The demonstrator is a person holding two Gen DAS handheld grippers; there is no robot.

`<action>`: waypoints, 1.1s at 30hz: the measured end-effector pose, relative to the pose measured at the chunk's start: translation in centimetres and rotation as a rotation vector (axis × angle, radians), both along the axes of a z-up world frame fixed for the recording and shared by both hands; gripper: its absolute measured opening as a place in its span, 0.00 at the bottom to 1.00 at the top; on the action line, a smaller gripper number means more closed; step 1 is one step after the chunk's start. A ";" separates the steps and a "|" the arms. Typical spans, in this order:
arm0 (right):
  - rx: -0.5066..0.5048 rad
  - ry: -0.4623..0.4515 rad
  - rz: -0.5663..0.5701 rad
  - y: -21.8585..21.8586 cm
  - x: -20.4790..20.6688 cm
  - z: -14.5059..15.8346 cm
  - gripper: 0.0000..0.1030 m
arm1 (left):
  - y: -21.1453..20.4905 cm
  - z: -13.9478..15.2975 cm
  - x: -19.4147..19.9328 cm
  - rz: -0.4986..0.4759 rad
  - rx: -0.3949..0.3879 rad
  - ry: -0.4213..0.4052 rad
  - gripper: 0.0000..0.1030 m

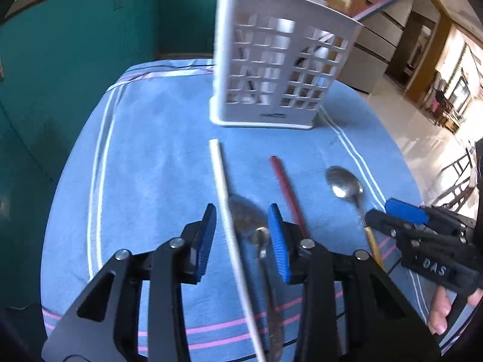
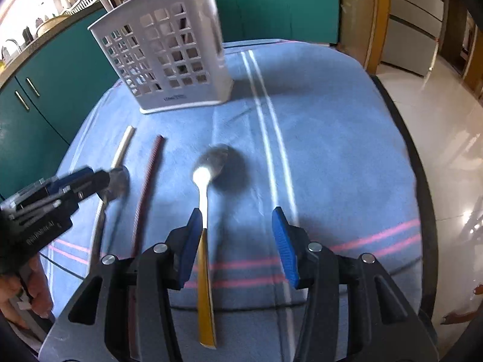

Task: Organize utensils
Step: 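Lower both tools toward the spoons on the cloth, then close right tool on the gold-handled spoon's neck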

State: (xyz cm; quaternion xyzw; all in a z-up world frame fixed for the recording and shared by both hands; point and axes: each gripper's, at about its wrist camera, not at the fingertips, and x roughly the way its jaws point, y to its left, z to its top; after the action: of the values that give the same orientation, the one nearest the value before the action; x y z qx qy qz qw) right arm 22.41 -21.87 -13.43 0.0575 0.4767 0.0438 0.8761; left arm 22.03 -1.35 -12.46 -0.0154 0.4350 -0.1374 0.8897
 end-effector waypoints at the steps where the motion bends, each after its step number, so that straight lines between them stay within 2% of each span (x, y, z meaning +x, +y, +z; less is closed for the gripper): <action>1: -0.012 0.004 0.011 0.4 0.5 -0.1 0.46 | 0.3 0.0 0.0 0.006 -0.004 0.002 0.34; 5: -0.068 0.025 0.070 2.9 2.4 -1.0 0.45 | 1.0 0.1 -0.3 0.013 -0.020 0.006 0.34; 6: -0.061 0.024 0.072 3.1 2.6 -1.1 0.34 | 1.0 0.0 -0.3 0.013 -0.019 0.007 0.34; 7: -0.044 0.026 0.074 3.2 2.7 -1.2 0.11 | 1.0 0.0 -0.3 0.012 -0.018 0.008 0.34; 10: 0.033 0.031 0.078 2.6 2.4 -1.2 0.04 | 0.6 -0.3 -0.2 -0.002 -0.031 0.018 0.30; 15: 0.066 0.024 0.002 -0.7 1.0 -1.3 0.06 | -0.9 -0.6 -0.1 -0.042 -0.051 0.031 0.30; 20: 0.064 0.020 -0.057 -3.1 -0.3 -1.4 0.17 | -3.1 -0.5 -0.2 -0.099 -0.077 0.034 0.30; 22: 0.062 0.011 -0.081 -4.0 -0.8 -1.5 0.26 | -4.1 -0.3 -0.6 -0.128 -0.072 0.024 0.30; 26: 0.085 0.004 -0.099 -4.9 -1.0 -1.3 0.26 | -4.9 -1.0 -0.3 -0.112 -0.019 0.035 0.30; 29: 0.074 0.008 -0.103 -5.3 -1.0 -1.5 0.29 | -4.6 -1.5 0.1 -0.108 -0.041 0.054 0.30; 33: 0.034 0.008 -0.144 -6.2 -1.2 -1.3 0.32 | -5.6 -0.8 -0.3 -0.152 -0.072 0.038 0.30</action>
State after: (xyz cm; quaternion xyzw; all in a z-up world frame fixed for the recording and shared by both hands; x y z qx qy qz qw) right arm 21.24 -28.06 -14.76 0.1068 0.4739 -0.0112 0.8740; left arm 21.70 -6.90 -13.27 -0.0172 0.4465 -0.2197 0.8672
